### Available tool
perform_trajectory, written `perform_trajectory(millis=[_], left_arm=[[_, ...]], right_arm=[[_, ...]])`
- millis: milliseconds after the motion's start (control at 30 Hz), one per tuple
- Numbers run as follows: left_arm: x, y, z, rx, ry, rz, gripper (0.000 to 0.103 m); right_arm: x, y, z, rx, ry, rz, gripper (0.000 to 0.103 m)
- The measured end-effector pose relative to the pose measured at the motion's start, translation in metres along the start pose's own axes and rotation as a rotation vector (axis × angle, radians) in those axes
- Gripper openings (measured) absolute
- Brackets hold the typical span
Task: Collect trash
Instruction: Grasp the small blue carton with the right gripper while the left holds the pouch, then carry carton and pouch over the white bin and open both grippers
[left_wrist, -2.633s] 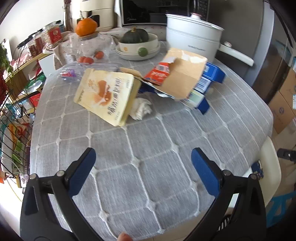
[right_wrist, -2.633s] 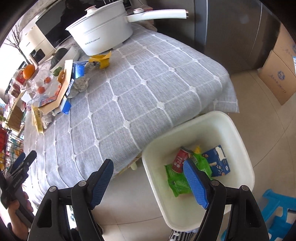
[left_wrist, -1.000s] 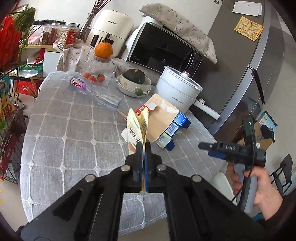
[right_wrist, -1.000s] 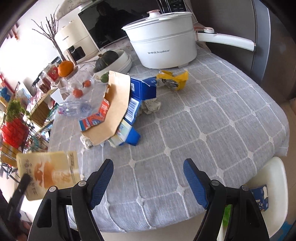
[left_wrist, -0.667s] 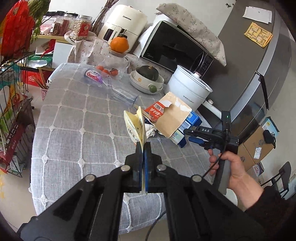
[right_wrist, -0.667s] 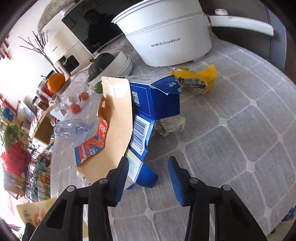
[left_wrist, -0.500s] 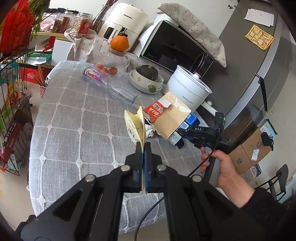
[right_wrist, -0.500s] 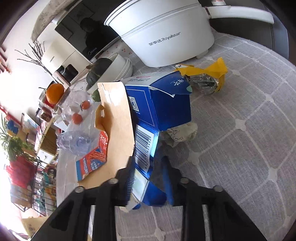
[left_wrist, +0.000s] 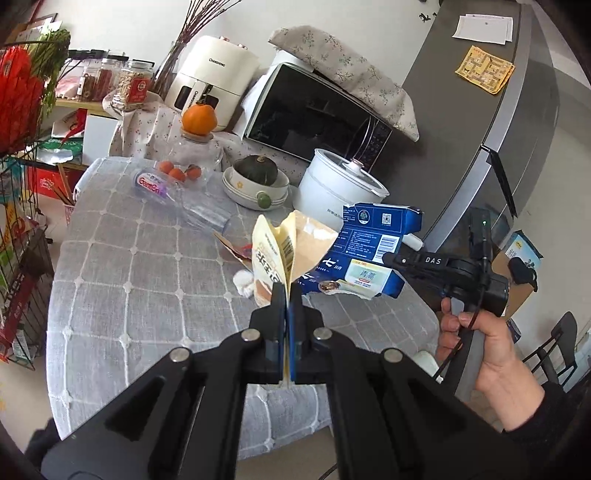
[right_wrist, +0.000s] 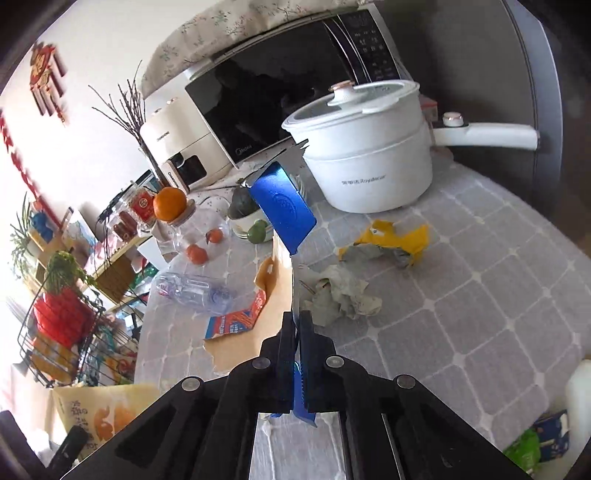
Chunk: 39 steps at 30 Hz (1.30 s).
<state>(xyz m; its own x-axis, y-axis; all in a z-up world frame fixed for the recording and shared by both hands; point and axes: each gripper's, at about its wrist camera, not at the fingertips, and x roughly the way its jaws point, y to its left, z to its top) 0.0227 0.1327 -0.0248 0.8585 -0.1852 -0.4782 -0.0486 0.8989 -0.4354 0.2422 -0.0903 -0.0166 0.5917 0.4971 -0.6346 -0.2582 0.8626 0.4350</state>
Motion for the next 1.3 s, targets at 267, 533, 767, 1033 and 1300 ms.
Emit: perform_trajectory(millis=[267, 533, 767, 1033, 1300], left_arm=[[-0.012, -0.04, -0.011, 0.003, 0.034, -0.063, 0.002], [-0.013, -0.099, -0.028, 0.076, 0.067, -0.153, 0.002], [0.012, -0.16, -0.062, 0.127, 0.156, -0.251, 0.002], [0.038, -0.21, -0.09, 0.187, 0.228, -0.298, 0.002], [0.061, -0.239, -0.103, 0.266, 0.272, -0.298, 0.002]], right_arm=[[-0.094, -0.026, -0.027, -0.004, -0.022, -0.016, 0.003], [-0.16, -0.093, -0.059, 0.034, 0.01, -0.13, 0.003], [-0.202, -0.172, -0.079, 0.152, 0.064, -0.244, 0.003], [-0.209, -0.228, -0.102, 0.237, 0.146, -0.305, 0.003], [-0.19, -0.263, -0.123, 0.346, 0.277, -0.286, 0.016]])
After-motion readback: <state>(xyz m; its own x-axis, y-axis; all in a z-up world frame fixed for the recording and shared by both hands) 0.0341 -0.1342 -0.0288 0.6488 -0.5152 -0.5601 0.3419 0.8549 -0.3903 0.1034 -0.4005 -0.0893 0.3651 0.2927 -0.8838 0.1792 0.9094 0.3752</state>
